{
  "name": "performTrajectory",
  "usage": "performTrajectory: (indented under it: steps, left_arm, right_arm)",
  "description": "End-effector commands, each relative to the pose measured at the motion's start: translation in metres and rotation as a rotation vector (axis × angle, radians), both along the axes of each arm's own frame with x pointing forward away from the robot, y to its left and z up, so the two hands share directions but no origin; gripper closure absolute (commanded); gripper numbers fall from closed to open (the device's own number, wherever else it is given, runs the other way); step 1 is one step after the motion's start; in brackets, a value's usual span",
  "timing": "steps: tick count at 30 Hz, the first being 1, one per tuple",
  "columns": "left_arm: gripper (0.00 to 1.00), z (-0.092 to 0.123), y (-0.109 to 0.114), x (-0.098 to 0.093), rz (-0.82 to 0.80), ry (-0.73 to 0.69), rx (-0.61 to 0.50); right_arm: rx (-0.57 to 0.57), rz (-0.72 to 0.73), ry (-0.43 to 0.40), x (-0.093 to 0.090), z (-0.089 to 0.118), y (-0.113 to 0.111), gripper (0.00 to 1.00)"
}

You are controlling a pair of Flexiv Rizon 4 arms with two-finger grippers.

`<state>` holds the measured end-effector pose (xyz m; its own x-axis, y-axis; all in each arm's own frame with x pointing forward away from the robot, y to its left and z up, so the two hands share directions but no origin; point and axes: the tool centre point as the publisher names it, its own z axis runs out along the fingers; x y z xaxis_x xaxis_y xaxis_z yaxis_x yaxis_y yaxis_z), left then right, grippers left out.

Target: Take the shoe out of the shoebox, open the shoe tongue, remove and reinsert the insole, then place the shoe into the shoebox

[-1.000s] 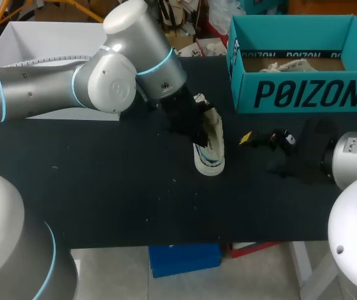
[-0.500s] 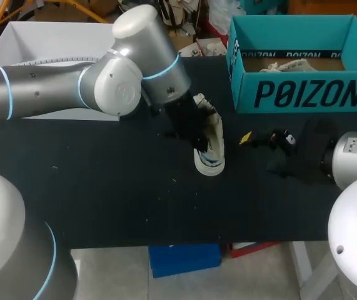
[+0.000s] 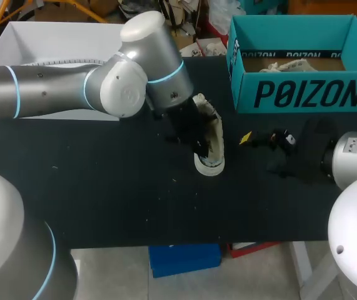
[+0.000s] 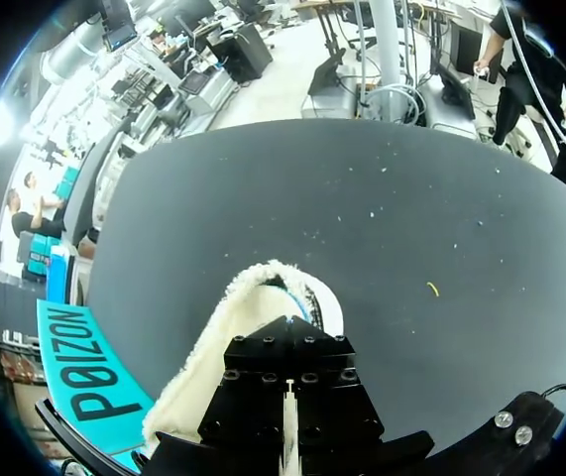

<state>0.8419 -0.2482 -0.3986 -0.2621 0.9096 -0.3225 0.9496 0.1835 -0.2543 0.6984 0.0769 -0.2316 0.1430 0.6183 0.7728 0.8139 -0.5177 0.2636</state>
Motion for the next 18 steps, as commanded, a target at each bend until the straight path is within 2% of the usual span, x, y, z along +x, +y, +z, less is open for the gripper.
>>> performTrajectory:
  steps: [1,8,18]
  left_arm:
    - [1.00,-0.011,-0.011,0.007,-0.015,0.011,0.033]
    - [1.00,-0.024,-0.013,0.015,-0.039,0.015,0.099]
    - [1.00,-0.018,-0.027,0.022,-0.076,-0.005,0.121]
  right_arm:
    - [0.049,0.047,0.025,-0.001,-0.005,-0.005,0.00]
    - [0.049,0.047,0.025,-0.001,-0.005,-0.005,0.00]
    - [0.049,0.047,0.025,-0.001,-0.005,-0.005,0.00]
